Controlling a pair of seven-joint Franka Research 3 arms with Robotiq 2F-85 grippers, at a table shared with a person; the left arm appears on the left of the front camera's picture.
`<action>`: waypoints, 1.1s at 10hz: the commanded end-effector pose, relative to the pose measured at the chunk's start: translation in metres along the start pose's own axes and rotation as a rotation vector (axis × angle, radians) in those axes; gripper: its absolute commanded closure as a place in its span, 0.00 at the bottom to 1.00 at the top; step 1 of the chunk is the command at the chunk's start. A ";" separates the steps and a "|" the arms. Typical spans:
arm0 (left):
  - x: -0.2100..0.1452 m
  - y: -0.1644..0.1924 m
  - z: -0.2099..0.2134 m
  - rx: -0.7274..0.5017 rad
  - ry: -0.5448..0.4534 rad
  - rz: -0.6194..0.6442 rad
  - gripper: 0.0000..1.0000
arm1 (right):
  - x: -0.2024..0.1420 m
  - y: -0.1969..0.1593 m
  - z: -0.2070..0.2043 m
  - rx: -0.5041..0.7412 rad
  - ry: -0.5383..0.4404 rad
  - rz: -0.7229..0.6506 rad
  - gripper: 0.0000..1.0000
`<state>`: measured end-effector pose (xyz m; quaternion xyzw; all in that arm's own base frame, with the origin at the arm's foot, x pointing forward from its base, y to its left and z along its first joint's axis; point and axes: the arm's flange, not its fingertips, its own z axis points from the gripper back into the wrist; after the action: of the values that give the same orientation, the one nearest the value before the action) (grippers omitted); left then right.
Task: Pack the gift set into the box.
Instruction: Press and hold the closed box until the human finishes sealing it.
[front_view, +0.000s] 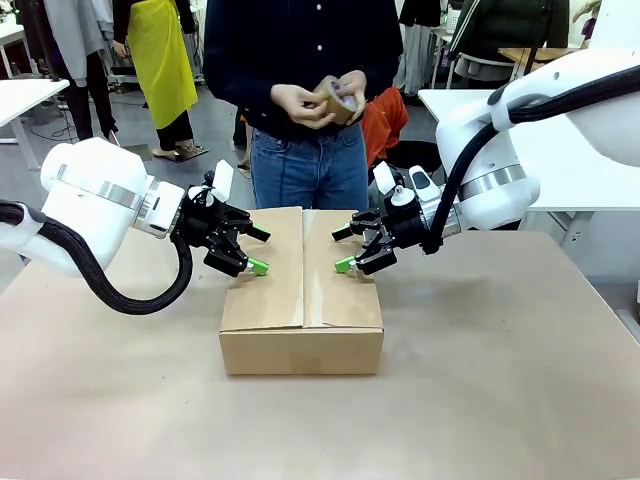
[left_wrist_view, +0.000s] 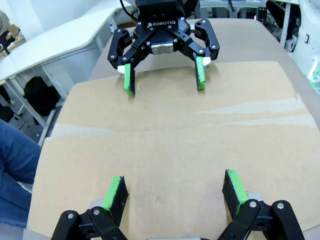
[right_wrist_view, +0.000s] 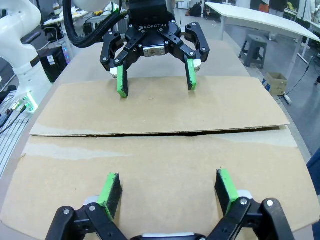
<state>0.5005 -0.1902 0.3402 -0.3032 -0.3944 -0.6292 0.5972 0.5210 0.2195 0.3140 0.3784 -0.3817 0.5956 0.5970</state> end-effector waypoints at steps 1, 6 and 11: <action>0.001 0.000 0.000 0.006 -0.008 -0.009 0.00 | 0.000 0.001 -0.002 -0.006 0.012 0.011 0.00; 0.001 0.000 0.000 0.006 -0.008 -0.009 0.00 | 0.000 0.001 -0.002 -0.006 0.012 0.011 0.00; 0.001 0.000 0.000 0.006 -0.008 -0.009 0.00 | 0.000 0.001 -0.002 -0.006 0.012 0.011 0.00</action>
<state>0.5005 -0.1902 0.3402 -0.3032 -0.3944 -0.6292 0.5972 0.5210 0.2196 0.3140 0.3784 -0.3817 0.5956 0.5970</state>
